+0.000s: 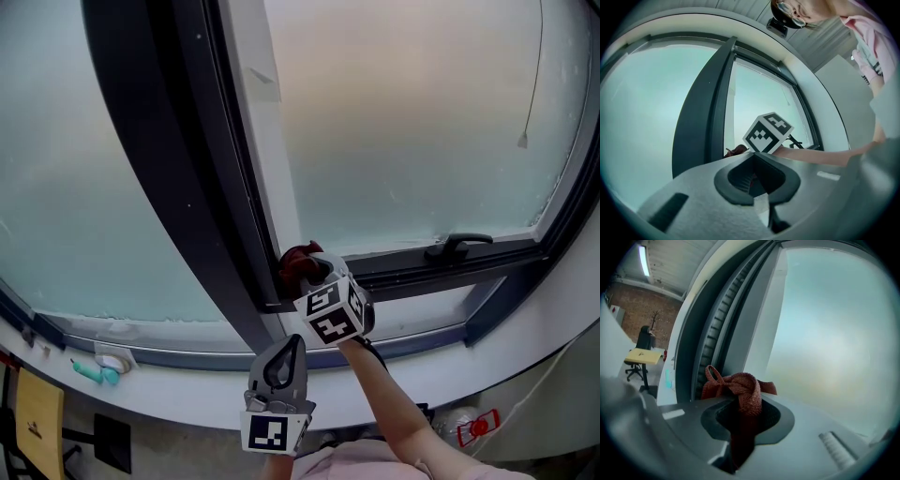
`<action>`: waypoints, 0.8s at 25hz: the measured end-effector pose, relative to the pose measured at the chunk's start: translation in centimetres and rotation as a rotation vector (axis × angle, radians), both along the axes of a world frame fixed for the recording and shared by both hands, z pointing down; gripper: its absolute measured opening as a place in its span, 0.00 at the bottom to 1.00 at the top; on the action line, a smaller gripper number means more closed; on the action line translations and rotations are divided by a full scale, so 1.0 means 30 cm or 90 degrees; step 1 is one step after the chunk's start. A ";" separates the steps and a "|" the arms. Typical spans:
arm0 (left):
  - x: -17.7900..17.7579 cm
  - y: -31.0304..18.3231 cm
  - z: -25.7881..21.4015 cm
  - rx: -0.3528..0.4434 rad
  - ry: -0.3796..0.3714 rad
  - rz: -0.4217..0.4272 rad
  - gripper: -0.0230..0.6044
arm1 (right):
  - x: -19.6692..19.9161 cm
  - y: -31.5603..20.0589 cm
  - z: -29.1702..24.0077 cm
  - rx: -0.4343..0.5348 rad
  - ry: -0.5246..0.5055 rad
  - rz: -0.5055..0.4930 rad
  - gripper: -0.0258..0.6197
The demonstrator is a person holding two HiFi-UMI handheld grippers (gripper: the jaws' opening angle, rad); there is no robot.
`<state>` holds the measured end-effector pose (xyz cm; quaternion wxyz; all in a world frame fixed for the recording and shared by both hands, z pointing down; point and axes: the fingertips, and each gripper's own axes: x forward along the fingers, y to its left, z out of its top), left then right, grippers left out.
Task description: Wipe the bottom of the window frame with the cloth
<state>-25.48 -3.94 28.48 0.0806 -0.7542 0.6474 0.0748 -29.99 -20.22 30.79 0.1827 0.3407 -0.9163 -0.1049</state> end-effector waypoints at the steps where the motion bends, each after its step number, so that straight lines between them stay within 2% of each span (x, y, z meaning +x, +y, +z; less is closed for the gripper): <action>1: -0.007 -0.001 0.003 -0.003 0.001 -0.001 0.04 | -0.008 -0.005 0.015 0.012 0.027 0.005 0.13; 5: -0.034 -0.011 0.003 -0.003 0.006 -0.004 0.04 | -0.027 -0.014 0.041 0.056 0.103 0.019 0.13; 12: -0.054 -0.031 0.075 -0.046 -0.028 0.017 0.04 | -0.033 -0.014 0.045 0.051 0.104 0.024 0.13; 20: -0.049 -0.058 0.083 -0.050 -0.030 0.036 0.04 | -0.029 -0.015 0.043 0.062 0.097 0.034 0.13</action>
